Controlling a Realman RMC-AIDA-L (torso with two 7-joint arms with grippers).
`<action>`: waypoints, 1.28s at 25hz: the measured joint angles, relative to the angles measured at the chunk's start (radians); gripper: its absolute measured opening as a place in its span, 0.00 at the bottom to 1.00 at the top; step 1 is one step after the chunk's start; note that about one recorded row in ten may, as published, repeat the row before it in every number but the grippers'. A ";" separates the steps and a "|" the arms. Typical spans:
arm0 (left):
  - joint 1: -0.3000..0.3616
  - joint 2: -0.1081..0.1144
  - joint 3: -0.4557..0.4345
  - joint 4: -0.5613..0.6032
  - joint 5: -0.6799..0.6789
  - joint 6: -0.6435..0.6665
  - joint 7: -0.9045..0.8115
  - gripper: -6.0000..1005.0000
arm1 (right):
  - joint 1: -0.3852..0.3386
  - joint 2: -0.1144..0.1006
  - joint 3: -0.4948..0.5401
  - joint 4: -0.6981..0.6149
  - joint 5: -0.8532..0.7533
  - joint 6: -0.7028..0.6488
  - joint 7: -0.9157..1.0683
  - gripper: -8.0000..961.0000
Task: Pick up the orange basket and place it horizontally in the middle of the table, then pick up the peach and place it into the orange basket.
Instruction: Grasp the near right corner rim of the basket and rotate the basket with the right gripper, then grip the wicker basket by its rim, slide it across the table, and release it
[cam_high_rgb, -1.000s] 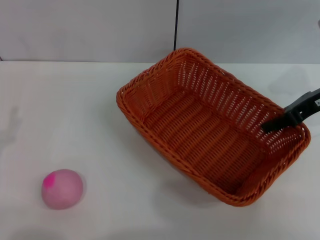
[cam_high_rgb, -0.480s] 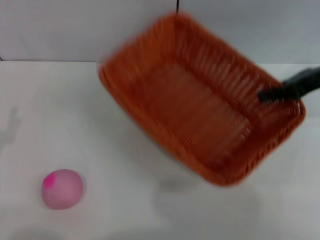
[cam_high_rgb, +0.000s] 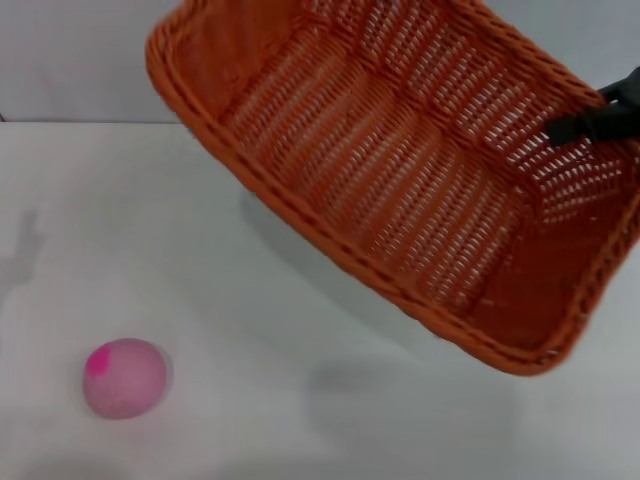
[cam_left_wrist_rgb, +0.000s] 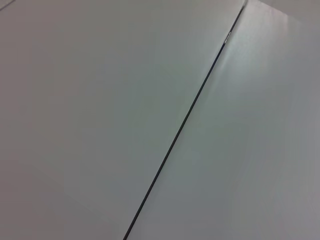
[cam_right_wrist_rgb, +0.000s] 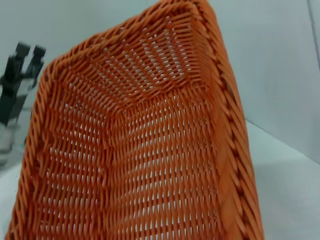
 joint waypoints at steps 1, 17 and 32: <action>0.000 0.000 0.000 0.000 0.000 0.000 0.000 0.84 | 0.013 -0.007 -0.004 0.002 -0.019 -0.011 -0.018 0.14; 0.008 -0.001 0.009 -0.016 0.007 -0.003 0.000 0.84 | 0.147 0.119 -0.196 0.017 -0.242 0.045 -0.191 0.14; 0.012 -0.001 0.034 -0.026 0.007 -0.004 0.000 0.83 | 0.193 0.152 -0.238 0.155 -0.253 0.232 -0.232 0.24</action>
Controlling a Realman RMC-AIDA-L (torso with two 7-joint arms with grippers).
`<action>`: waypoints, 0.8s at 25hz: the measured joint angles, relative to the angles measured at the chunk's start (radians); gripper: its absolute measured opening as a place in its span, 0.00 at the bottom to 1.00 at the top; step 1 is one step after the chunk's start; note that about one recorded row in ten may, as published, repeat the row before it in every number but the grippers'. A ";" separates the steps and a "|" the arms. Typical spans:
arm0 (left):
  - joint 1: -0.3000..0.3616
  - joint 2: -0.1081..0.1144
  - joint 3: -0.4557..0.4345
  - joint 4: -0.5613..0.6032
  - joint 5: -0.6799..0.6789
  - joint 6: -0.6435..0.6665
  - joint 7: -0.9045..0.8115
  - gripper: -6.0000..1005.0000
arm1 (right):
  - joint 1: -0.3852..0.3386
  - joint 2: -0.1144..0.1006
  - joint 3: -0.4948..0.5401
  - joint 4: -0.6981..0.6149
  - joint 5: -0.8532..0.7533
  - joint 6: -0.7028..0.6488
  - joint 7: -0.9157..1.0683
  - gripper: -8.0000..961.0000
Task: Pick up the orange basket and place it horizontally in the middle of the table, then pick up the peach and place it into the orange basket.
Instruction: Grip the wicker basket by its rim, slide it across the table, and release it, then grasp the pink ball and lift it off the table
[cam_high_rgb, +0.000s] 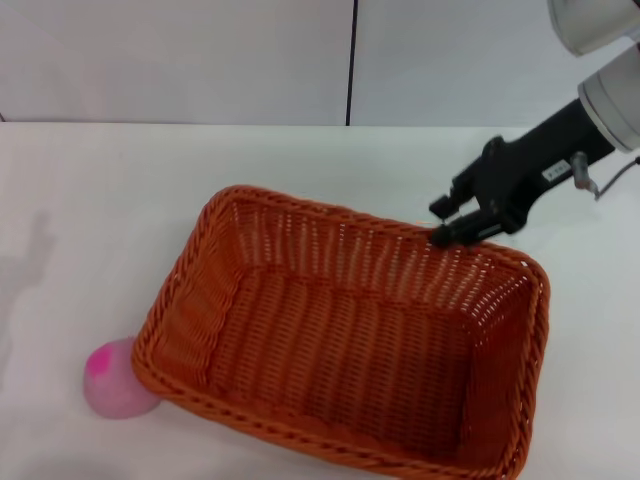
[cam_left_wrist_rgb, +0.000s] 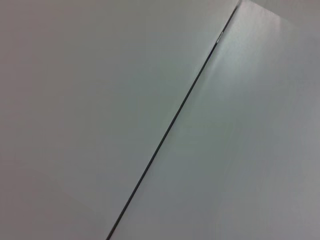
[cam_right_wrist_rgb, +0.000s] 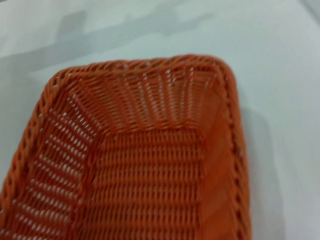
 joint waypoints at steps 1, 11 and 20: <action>0.001 0.000 0.003 0.000 -0.001 0.000 0.000 0.83 | -0.002 0.000 0.007 -0.002 0.005 0.017 -0.002 0.25; 0.017 0.008 0.041 0.015 0.002 -0.001 -0.002 0.83 | -0.142 0.001 0.250 -0.006 0.332 0.173 -0.162 0.43; -0.025 0.070 0.326 0.240 0.005 -0.027 -0.022 0.82 | -0.511 0.027 0.335 -0.014 0.952 0.141 -0.293 0.43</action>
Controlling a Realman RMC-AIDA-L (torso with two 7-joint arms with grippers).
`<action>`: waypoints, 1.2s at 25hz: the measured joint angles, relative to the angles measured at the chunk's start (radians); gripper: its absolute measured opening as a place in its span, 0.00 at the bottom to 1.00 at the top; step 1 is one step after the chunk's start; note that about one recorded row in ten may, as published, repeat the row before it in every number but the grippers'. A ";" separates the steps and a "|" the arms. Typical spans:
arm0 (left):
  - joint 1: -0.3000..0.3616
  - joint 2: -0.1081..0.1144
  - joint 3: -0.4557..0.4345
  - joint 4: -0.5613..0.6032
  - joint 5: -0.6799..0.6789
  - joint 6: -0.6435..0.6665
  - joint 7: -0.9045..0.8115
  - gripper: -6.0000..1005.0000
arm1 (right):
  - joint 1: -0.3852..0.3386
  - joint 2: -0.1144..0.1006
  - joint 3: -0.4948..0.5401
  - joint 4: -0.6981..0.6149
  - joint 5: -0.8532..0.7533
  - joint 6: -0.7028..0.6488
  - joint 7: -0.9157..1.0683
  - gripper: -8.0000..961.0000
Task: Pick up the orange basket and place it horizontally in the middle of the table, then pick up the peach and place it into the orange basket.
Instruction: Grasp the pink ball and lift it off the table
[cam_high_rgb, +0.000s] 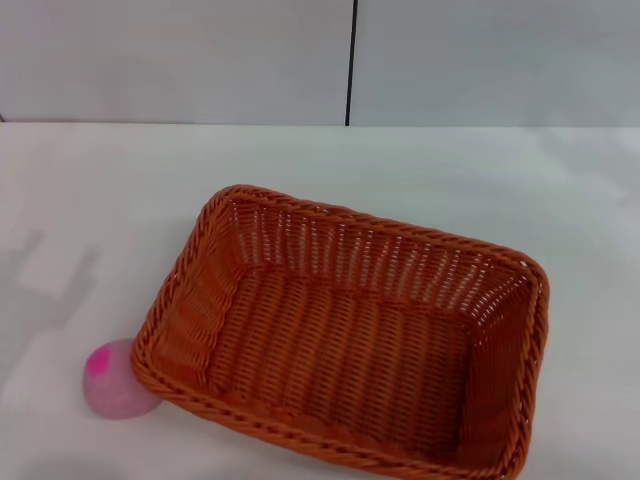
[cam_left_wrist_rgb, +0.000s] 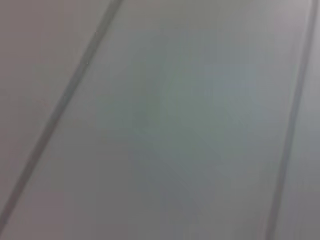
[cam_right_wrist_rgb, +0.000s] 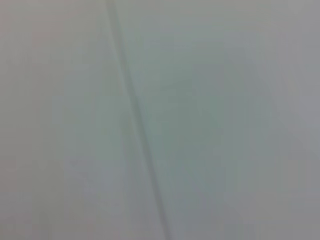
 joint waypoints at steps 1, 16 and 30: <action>-0.006 0.012 0.055 0.027 0.000 0.000 -0.006 0.82 | -0.039 0.008 0.005 0.004 0.052 -0.009 -0.019 0.43; -0.043 0.049 0.536 0.336 0.000 0.065 -0.159 0.79 | -0.192 0.053 0.124 0.199 0.240 -0.143 -0.157 0.43; -0.027 0.028 0.667 0.357 -0.001 0.125 -0.175 0.77 | -0.154 0.057 0.123 0.203 0.238 -0.158 -0.157 0.43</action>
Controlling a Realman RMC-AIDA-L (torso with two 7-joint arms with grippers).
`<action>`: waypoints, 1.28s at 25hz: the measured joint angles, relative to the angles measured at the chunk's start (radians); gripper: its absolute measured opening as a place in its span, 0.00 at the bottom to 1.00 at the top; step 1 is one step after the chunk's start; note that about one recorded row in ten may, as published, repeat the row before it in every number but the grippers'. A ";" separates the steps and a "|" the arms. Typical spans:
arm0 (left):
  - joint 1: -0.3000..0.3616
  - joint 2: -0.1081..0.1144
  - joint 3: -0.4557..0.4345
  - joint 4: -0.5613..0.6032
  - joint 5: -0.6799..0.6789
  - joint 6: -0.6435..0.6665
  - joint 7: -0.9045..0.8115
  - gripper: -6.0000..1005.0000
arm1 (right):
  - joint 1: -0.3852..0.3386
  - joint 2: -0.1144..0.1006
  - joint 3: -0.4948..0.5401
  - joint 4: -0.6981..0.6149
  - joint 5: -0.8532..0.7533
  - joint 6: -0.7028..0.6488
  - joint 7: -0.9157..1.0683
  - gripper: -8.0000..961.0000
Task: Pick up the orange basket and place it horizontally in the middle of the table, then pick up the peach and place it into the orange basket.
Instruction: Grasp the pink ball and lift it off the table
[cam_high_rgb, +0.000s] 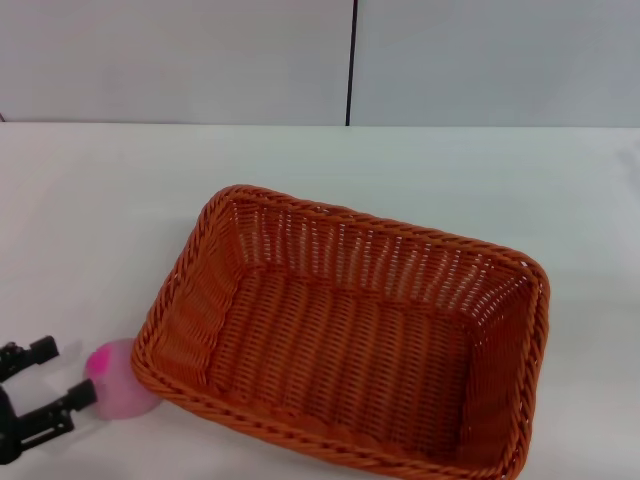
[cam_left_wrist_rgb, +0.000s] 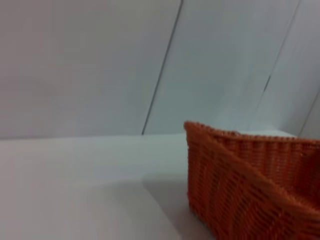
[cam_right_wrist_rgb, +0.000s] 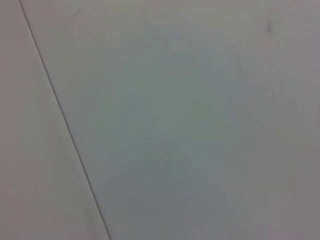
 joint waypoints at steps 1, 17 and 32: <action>-0.001 -0.006 0.010 0.000 0.000 0.010 0.000 0.77 | 0.001 0.000 -0.001 0.000 0.000 0.002 0.000 0.43; -0.035 -0.045 0.082 -0.008 0.000 0.086 0.008 0.74 | 0.012 -0.005 0.001 0.049 -0.002 0.007 -0.023 0.43; -0.030 -0.039 0.084 -0.008 -0.007 0.082 0.001 0.45 | 0.002 -0.005 0.003 0.052 -0.002 0.016 -0.025 0.43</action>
